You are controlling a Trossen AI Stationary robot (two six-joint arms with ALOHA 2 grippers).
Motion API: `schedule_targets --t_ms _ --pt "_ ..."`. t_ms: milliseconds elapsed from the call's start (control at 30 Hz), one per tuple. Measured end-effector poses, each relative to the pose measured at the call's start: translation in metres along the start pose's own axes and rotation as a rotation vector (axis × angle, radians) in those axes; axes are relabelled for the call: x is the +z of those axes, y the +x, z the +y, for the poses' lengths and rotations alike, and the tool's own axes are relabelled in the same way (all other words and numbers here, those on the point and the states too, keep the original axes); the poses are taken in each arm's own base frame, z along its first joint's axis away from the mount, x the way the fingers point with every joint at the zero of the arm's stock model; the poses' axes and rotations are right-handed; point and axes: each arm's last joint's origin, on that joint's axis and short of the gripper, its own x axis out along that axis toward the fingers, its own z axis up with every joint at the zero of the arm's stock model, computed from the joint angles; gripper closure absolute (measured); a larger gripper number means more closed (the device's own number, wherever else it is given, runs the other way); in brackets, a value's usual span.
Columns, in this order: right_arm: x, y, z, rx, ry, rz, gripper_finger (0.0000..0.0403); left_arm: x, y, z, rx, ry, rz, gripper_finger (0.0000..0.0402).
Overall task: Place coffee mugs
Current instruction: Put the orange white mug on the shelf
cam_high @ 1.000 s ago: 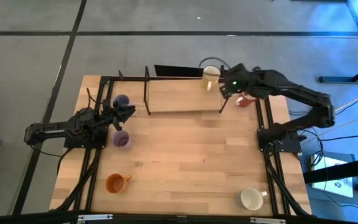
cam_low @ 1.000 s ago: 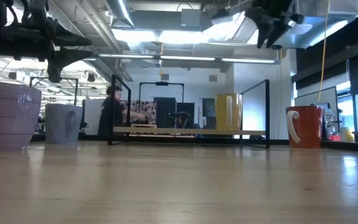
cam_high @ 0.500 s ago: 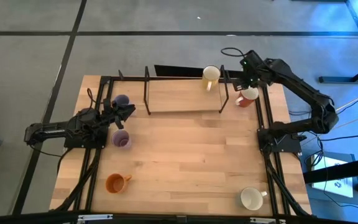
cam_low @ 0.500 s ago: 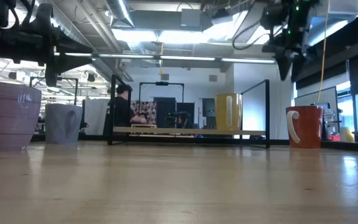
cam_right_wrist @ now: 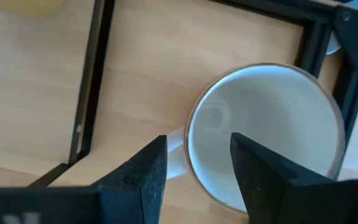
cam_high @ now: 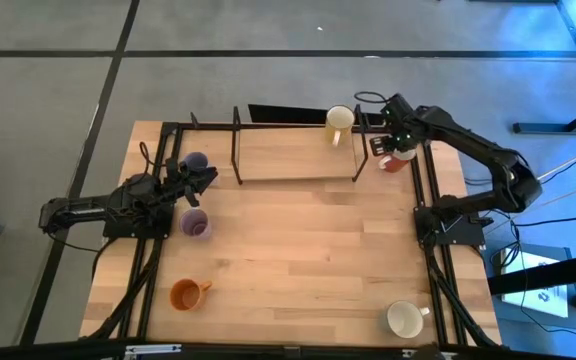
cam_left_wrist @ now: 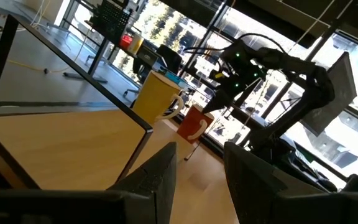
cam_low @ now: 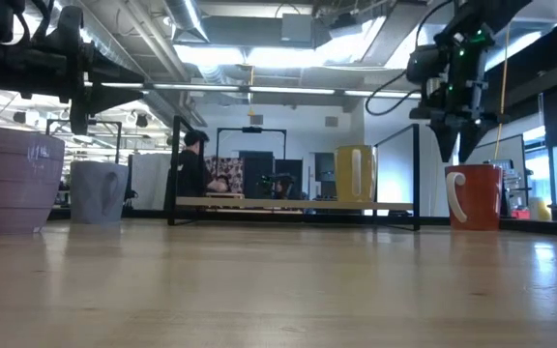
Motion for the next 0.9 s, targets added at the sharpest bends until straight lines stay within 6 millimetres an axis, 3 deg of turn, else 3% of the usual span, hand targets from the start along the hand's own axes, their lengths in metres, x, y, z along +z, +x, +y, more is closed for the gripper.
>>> schedule_targets --t_ms 500,900 --pt "0.010 0.039 0.007 -0.063 -0.028 0.084 0.0241 0.000 0.000 0.000 0.010 0.010 -0.001 0.0276" --pt "0.011 0.041 0.008 -0.064 -0.050 0.082 0.0390 0.000 0.000 0.001 0.028 0.011 -0.010 0.0276"
